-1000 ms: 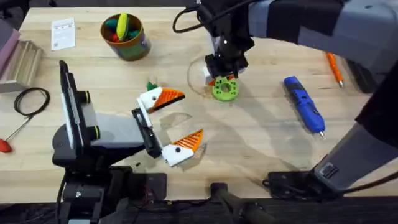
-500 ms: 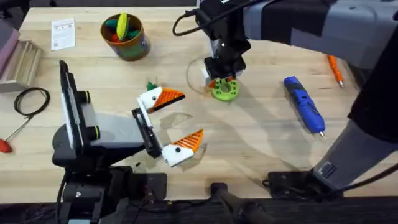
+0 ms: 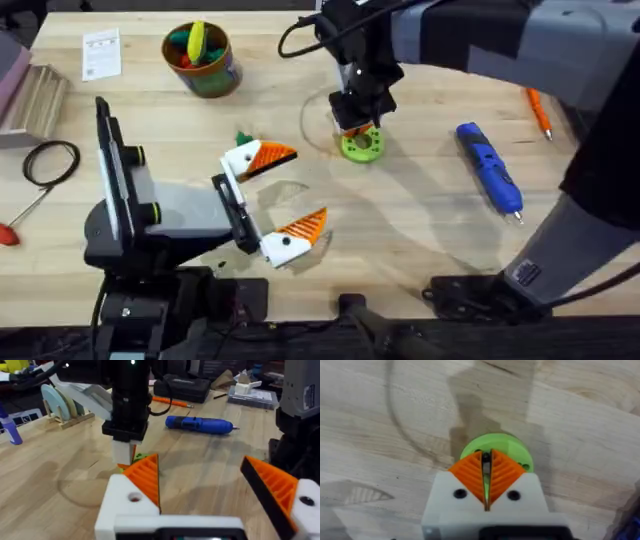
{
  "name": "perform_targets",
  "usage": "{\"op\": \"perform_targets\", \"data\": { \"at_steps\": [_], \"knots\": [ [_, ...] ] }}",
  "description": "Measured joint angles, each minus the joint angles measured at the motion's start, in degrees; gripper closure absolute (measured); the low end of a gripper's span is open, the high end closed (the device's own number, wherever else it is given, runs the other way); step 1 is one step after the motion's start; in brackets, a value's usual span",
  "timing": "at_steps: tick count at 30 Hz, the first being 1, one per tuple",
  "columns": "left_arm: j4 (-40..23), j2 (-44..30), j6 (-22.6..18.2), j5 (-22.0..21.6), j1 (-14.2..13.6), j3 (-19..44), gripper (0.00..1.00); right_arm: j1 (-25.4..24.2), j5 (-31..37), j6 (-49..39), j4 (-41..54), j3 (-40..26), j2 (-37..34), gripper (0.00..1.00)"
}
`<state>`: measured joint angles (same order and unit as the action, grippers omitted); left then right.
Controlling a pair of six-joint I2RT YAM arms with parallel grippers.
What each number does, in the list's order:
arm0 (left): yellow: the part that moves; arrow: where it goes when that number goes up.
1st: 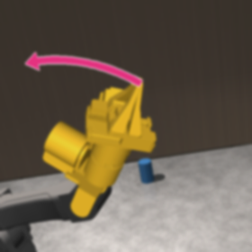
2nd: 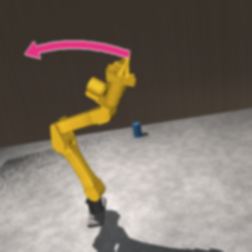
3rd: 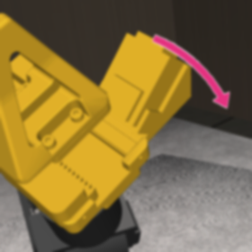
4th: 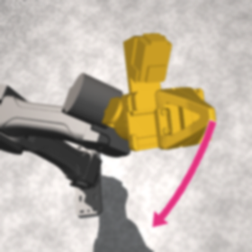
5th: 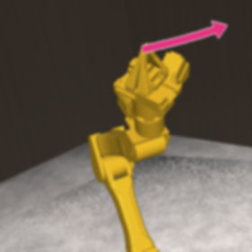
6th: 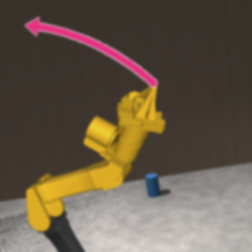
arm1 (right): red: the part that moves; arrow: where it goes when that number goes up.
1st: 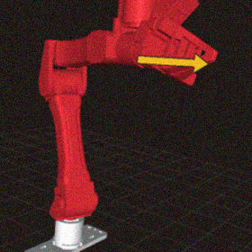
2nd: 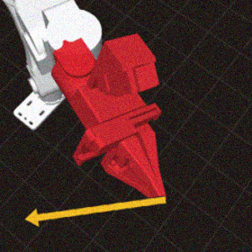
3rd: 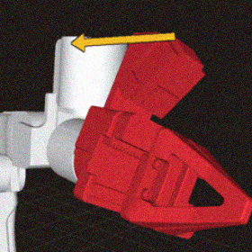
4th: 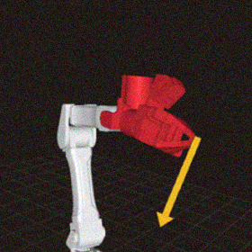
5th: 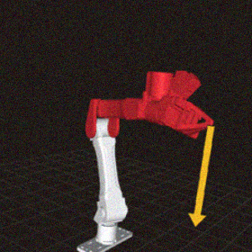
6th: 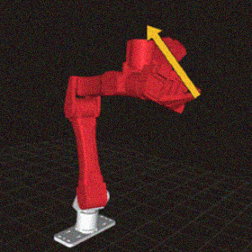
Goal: Pick up the gripper from the table and insert it into the empty holder that is missing its gripper. Then pick up a screw, insert it into the mounting hole, and use the screwdriver to tighten it. Finally, clean up the table by picking up the vegetable and placing it into the bucket.
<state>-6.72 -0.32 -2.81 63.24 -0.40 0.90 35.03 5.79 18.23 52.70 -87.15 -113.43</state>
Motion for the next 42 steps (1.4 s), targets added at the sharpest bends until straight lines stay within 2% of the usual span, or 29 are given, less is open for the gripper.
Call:
{"op": "perform_targets", "data": {
  "at_steps": [2, 14, 19, 31, 42],
  "knots": [
    [0.00, 0.02, 0.00, 0.00, 0.00, 0.00, 0.015, 0.00, 0.22, 0.12, -0.10, 0.00, 0.00, 0.991],
    [0.00, 0.02, 0.00, 0.00, 0.00, -0.01, 0.015, 0.00, 0.23, 0.12, 0.10, 0.00, 0.13, 0.995],
    [0.00, 0.02, 0.00, 0.00, 0.00, -0.01, 0.015, 0.00, 0.20, -0.50, 5.40, -1.34, 1.15, 0.995],
    [0.00, 0.02, 0.00, 0.00, 0.00, -0.01, 0.015, 0.85, 0.21, -4.78, 20.37, -20.08, 5.29, 0.995],
    [0.00, 0.01, 0.00, 0.00, 0.00, -0.01, 0.016, 5.85, 0.21, -13.43, 28.65, -34.60, 5.38, 0.995]
  ]
}}
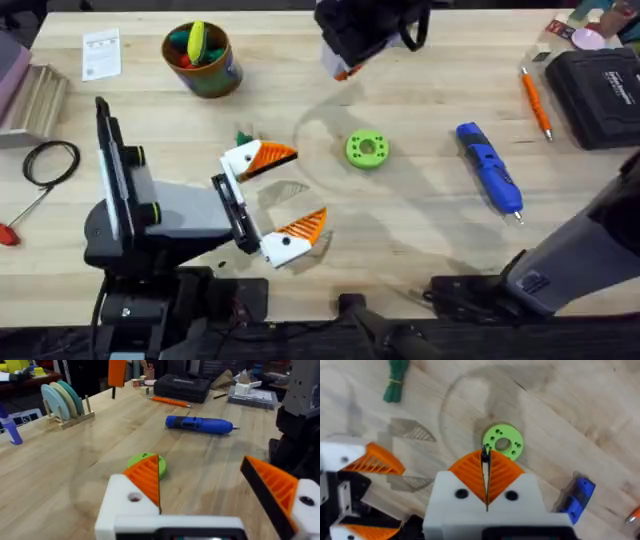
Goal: Pick up the gripper from the table and insert it into the empty holder that is missing its gripper. Then pick up a screw, insert it into the mounting hole, and use the screwdriver to tighten it. Finally, clean up the table by picking up the vegetable and placing it into the bucket.
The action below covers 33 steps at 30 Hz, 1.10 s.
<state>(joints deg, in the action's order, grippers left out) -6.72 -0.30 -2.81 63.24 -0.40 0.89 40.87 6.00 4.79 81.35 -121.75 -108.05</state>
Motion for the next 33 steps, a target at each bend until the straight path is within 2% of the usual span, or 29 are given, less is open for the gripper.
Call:
{"op": "perform_targets", "data": {
  "at_steps": [7, 17, 26, 33],
  "knots": [
    [0.00, 0.00, 0.00, 0.00, 0.00, 0.02, 0.015, 7.18, 0.02, -7.24, 0.93, -5.05, 0.00, 0.995],
    [0.00, -0.01, 0.00, 0.00, 0.00, 0.02, 0.015, 17.08, -0.02, -17.30, 0.89, -5.27, 0.00, 0.995],
    [0.00, 0.00, 0.00, 0.00, 0.00, 0.00, 0.015, 22.06, -0.01, -21.52, -2.12, -5.27, -0.02, 0.995],
    [0.00, 0.00, 0.00, 0.00, 0.00, 0.00, 0.015, 23.17, 0.00, -22.43, -2.09, -5.29, -1.12, 0.995]
  ]
}}
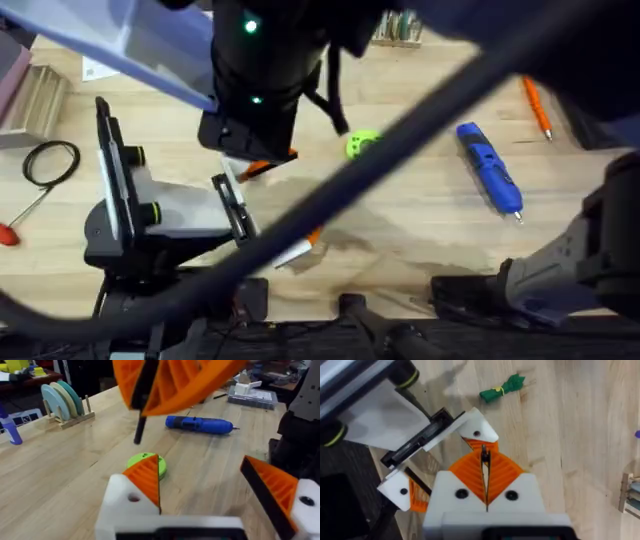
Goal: Pick up the gripper from the table and insert it into the empty holder that is missing its gripper. Then pick up a screw, insert it into the mounting hole, and use the screwdriver to tighten it. Finally, clean up the table by picking up the vegetable and placing it into the bucket.
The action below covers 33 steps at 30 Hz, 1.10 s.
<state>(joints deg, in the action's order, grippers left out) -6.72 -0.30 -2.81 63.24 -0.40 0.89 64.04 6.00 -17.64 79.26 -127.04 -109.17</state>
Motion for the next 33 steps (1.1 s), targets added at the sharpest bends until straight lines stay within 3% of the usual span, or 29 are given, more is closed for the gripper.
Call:
{"op": "perform_targets", "data": {
  "at_steps": [33],
  "knots": [
    [-0.04, 0.01, 0.02, 0.02, 0.00, 0.00, 0.015, 0.55, 0.00, -0.86, 0.22, 0.00, -5.11, 0.995]
  ]
}}
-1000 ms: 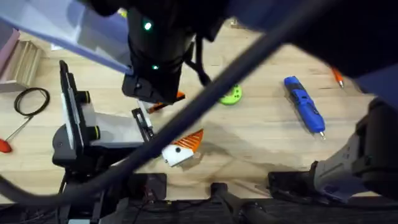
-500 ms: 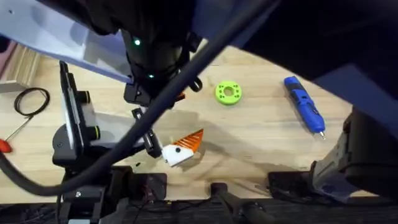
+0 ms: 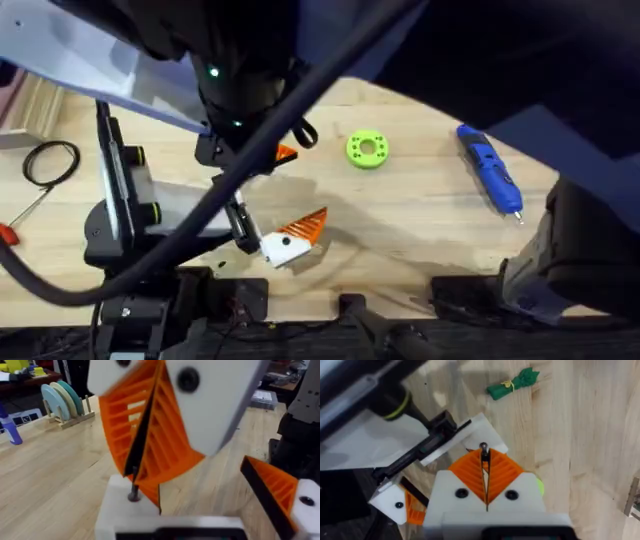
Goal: Pick up the gripper from the table and insert it into the empty holder that is missing its gripper. Then pick up a screw, insert it into the mounting hole, and use the screwdriver to tighten it. Finally, clean up the table by picking up the vegetable and placing it into the bucket.
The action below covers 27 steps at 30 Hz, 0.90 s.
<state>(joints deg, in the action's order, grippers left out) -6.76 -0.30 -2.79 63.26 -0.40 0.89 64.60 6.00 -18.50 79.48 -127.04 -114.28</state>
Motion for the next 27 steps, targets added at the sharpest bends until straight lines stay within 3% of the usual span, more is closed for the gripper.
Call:
{"op": "perform_targets", "data": {
  "at_steps": [27],
  "knots": [
    [0.02, -0.02, -0.01, 0.00, 0.00, 0.00, 0.015, 0.00, -0.02, 0.01, 0.26, 0.04, -1.41, 0.995]
  ]
}}
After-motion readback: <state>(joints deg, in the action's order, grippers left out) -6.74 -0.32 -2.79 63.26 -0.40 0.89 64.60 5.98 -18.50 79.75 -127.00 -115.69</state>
